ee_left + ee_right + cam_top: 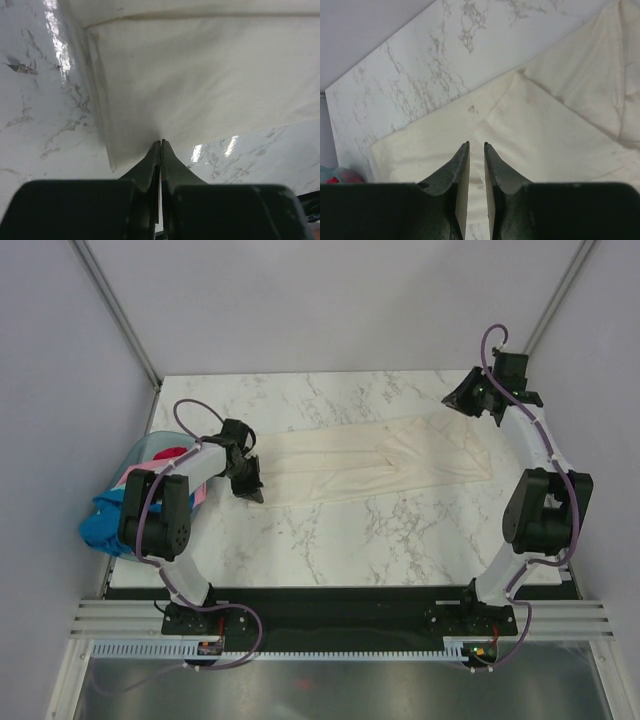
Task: Fold and stack the t-shirts
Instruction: Fold the tshirt
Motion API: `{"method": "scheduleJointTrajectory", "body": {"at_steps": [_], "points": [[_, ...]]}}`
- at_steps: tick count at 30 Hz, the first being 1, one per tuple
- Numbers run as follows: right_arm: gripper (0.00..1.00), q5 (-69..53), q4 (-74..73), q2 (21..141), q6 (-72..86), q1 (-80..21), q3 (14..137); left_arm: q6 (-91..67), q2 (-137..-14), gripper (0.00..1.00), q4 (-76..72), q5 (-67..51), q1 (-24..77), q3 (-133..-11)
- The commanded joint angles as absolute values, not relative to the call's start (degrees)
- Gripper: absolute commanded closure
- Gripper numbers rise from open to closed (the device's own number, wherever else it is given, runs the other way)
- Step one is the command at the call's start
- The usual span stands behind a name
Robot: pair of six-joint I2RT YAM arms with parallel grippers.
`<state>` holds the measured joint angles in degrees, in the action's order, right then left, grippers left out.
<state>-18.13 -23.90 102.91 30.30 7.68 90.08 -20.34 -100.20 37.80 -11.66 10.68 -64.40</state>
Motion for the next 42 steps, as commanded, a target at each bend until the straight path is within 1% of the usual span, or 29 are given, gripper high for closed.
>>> {"method": "scheduleJointTrajectory", "body": {"at_steps": [1, 6, 14, 22, 25, 29, 33, 37, 40, 41, 42], "points": [[0.75, -20.92, -22.41, 101.43, 30.94, 4.58, 85.52, -20.92, -98.44, 0.98, 36.12, -7.48, 10.63, -63.28], [0.76, -21.80, -22.32, 100.11, 29.27, 3.43, 83.24, -22.50, -96.60, 0.98, 36.65, -1.24, 10.63, -60.91], [0.75, -21.80, -22.50, 99.67, 27.25, 3.52, 82.53, -24.61, -98.17, 0.98, 37.09, -0.18, 10.98, -60.12], [0.75, -20.74, -22.67, 99.84, 26.98, 3.52, 81.91, -26.28, -97.12, 0.98, 38.32, 6.15, 13.26, -57.31], [0.75, -20.57, -23.11, 100.02, 26.72, 3.60, 81.83, -26.89, -96.50, 0.98, 38.67, 6.77, 14.58, -56.25], [0.74, -20.04, -23.82, 99.67, 26.02, 3.69, 81.74, -28.12, -95.72, 0.98, 39.54, 4.84, 14.85, -53.97], [0.74, -19.07, -24.61, 99.23, 25.66, 4.30, 81.56, -29.18, -90.72, 0.98, 40.60, 4.13, 14.94, -51.51], [0.73, -17.32, -25.31, 98.88, 26.45, 4.66, 81.30, -31.11, -82.72, 0.98, 41.92, 2.47, 16.16, -48.61], [0.73, -16.09, -26.54, 98.44, 27.86, 4.75, 80.77, -31.82, -77.70, 0.93, 42.10, 0.27, 16.44, -48.51], [0.73, -14.95, -27.50, 98.18, 29.51, 4.66, 80.16, -31.47, -76.39, 0.89, 42.10, -1.39, 16.44, -50.26], [0.73, -14.16, -27.86, 97.91, 30.31, 4.75, 79.63, -31.12, -76.03, 0.88, 42.01, -2.10, 16.35, -51.49]]}}
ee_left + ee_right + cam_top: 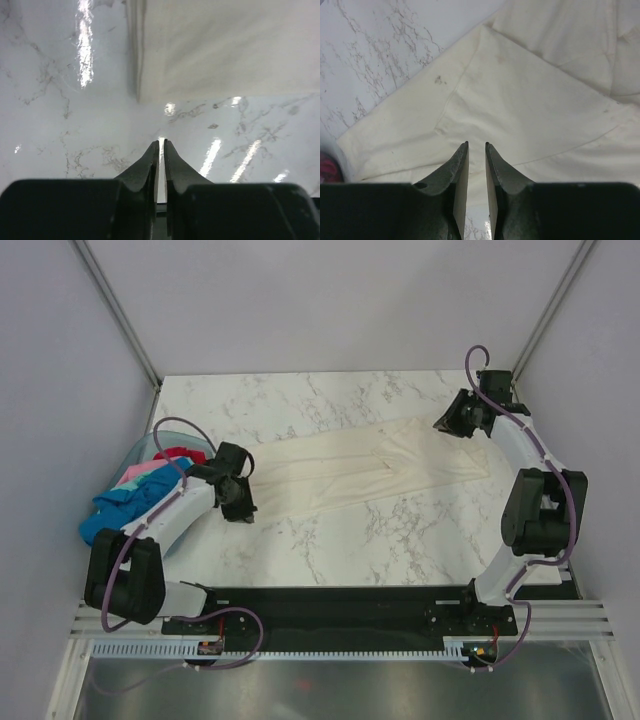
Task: Fold and stack the t-shirts
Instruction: Fold the tshirt
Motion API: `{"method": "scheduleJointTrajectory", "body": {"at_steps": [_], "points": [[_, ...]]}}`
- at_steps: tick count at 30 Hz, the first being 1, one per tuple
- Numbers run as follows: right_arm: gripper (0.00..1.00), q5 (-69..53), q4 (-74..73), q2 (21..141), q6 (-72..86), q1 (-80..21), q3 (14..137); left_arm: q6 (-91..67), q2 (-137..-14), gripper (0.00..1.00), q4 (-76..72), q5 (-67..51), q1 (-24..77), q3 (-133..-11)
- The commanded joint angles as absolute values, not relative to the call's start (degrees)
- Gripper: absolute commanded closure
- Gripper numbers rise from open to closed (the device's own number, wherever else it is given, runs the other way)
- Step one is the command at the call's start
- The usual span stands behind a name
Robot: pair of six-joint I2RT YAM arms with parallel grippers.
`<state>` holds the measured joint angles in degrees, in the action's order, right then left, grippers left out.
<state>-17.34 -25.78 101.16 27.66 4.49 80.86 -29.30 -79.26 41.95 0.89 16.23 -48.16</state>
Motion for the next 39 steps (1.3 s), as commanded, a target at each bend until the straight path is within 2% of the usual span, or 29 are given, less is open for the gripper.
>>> {"method": "scheduleJointTrajectory", "body": {"at_steps": [1, 5, 8, 17, 26, 39], "points": [[0.73, -13.37, -28.21, 97.56, 31.45, 4.66, 79.02, -30.59, -76.03, 0.85, 41.92, -2.98, 16.43, -52.98], [0.72, -9.33, -29.09, 95.54, 36.28, 4.66, 73.93, -24.72, -81.63, 0.82, 40.25, -9.39, 16.35, -64.20], [0.72, -7.92, -28.83, 94.31, 38.31, 4.75, 70.33, -21.11, -91.12, 0.87, 40.95, -10.54, 16.26, -73.26], [0.70, 4.65, -28.04, 92.46, 41.92, 5.80, 63.29, -18.81, -113.52, 0.90, 41.75, -12.39, 16.08, -89.63], [0.63, 11.33, -24.61, 92.72, 41.49, 8.26, 60.38, -20.03, -118.12, 0.91, 41.40, -6.16, 15.12, -87.28], [0.60, 10.90, -16.53, 96.77, 38.68, 10.90, 55.72, -24.34, -113.30, 0.91, 38.94, -5.02, 14.59, -76.56]]}}
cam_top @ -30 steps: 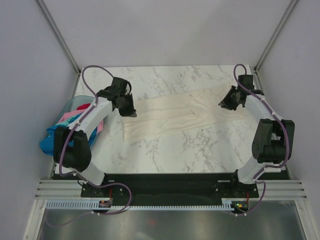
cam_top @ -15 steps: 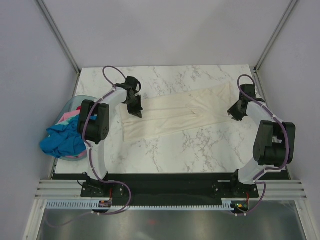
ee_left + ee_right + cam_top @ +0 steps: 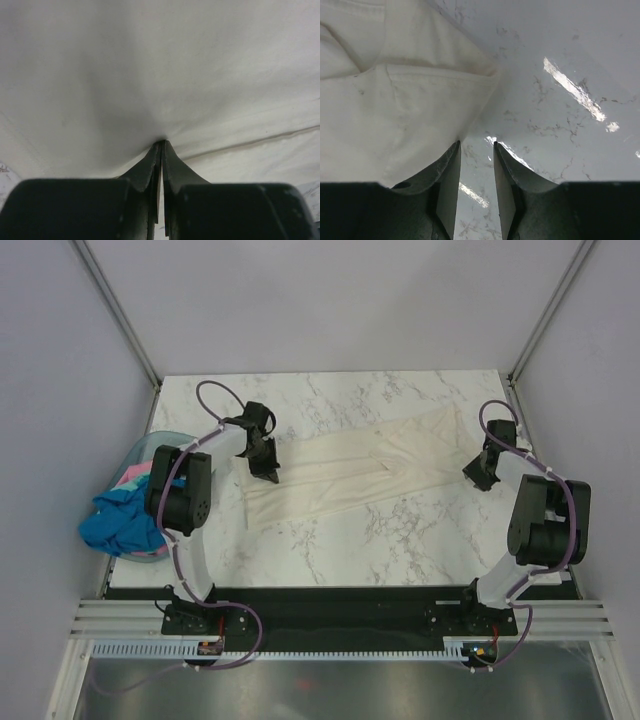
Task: Fold and stack the t-shirts
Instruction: Fold the tshirt
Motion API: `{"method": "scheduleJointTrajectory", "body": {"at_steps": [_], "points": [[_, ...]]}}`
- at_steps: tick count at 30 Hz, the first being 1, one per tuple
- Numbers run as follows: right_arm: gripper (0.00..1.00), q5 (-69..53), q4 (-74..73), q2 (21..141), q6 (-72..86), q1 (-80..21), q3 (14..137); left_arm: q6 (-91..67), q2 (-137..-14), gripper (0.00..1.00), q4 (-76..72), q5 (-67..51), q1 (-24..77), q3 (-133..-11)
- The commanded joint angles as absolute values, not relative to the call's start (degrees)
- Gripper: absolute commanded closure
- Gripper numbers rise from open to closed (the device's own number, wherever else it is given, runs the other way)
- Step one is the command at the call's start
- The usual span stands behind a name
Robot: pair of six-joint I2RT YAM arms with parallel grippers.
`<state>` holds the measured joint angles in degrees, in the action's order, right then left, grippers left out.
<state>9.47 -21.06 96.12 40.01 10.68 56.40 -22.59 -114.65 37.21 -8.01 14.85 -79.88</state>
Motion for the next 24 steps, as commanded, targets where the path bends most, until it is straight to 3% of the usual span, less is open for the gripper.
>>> {"method": "scheduleJointTrajectory", "body": {"at_steps": [1, 17, 24], "points": [[0.60, 11.42, -15.22, 97.46, 38.15, 10.90, 55.72, -25.04, -112.33, 0.91, 38.94, -4.57, 14.59, -75.60], [0.62, 7.83, -15.29, 96.77, 39.81, 11.86, 54.23, -30.93, -98.80, 0.91, 34.10, -2.90, 14.59, -62.94], [0.61, 7.82, -12.40, 92.03, 43.94, 11.78, 50.19, -27.87, -90.80, 0.84, 32.87, -6.66, 14.68, -65.65]]}}
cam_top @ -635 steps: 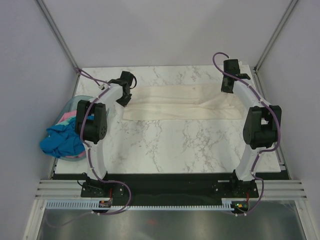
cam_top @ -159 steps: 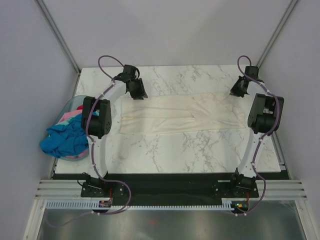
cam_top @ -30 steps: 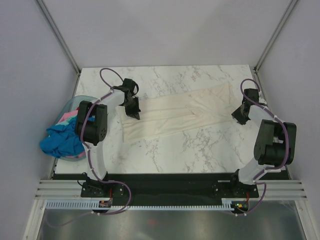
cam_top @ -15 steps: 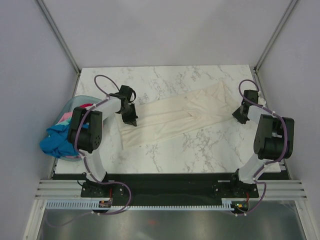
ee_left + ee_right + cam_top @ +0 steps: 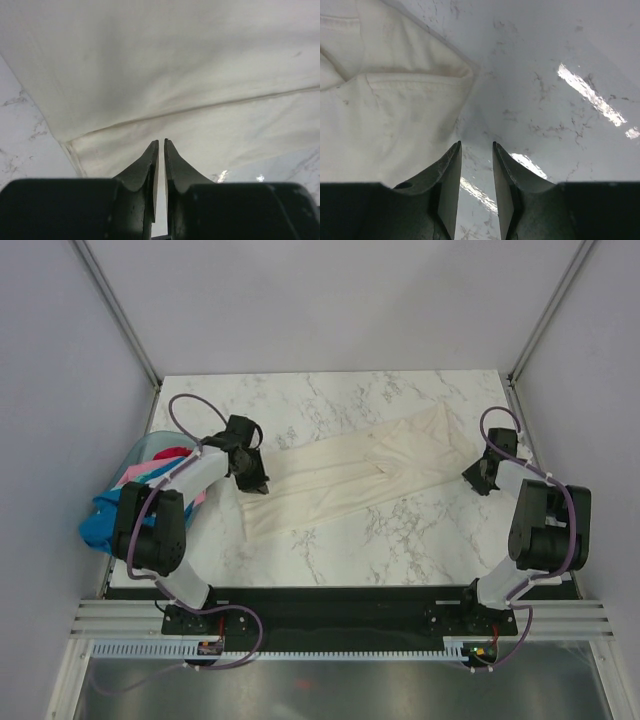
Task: Fold and stack the t-shirts
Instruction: Fold the tshirt
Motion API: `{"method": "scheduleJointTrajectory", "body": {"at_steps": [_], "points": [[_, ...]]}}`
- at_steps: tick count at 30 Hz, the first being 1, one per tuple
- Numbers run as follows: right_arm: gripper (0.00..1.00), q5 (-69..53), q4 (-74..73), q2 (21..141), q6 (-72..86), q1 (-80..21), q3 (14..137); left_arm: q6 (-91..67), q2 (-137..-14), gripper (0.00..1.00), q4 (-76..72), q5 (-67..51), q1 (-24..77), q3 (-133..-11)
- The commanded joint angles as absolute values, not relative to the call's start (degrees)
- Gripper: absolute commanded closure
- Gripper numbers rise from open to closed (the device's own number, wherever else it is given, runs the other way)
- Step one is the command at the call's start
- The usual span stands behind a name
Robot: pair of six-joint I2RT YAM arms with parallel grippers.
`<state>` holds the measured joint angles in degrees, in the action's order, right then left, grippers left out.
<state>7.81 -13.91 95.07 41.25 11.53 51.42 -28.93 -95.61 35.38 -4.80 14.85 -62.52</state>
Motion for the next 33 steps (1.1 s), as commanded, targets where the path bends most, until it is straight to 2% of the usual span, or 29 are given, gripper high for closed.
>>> {"method": "scheduleJointTrajectory", "body": {"at_steps": [1, 10, 25, 28, 31, 32, 33], "points": [[0.60, 7.47, -11.78, 90.98, 44.73, 11.78, 49.32, -26.12, -90.27, 0.84, 32.87, -9.12, 14.59, -67.22], [0.58, 4.75, -8.96, 89.29, 47.19, 11.78, 49.39, -19.08, -86.31, 0.81, 32.34, -21.25, 14.68, -67.50], [0.57, 6.32, -3.69, 95.89, 48.17, 11.78, 49.48, -18.11, -84.64, 0.81, 30.76, -23.47, 14.68, -64.51], [0.64, 8.08, -3.78, 96.24, 46.68, 11.87, 50.09, -18.11, -84.46, 0.81, 30.76, -23.12, 14.68, -64.42], [0.79, 9.14, -3.78, 98.08, 45.18, 11.87, 52.20, -18.11, -84.55, 0.81, 30.67, -23.03, 14.68, -64.34], [0.88, 9.58, -3.87, 98.87, 44.22, 11.87, 52.90, -18.11, -84.55, 0.80, 30.76, -23.03, 14.68, -64.34], [0.92, 9.67, -3.87, 100.44, 43.77, 11.95, 54.39, -18.02, -84.20, 0.78, 30.67, -22.94, 14.68, -64.25]]}}
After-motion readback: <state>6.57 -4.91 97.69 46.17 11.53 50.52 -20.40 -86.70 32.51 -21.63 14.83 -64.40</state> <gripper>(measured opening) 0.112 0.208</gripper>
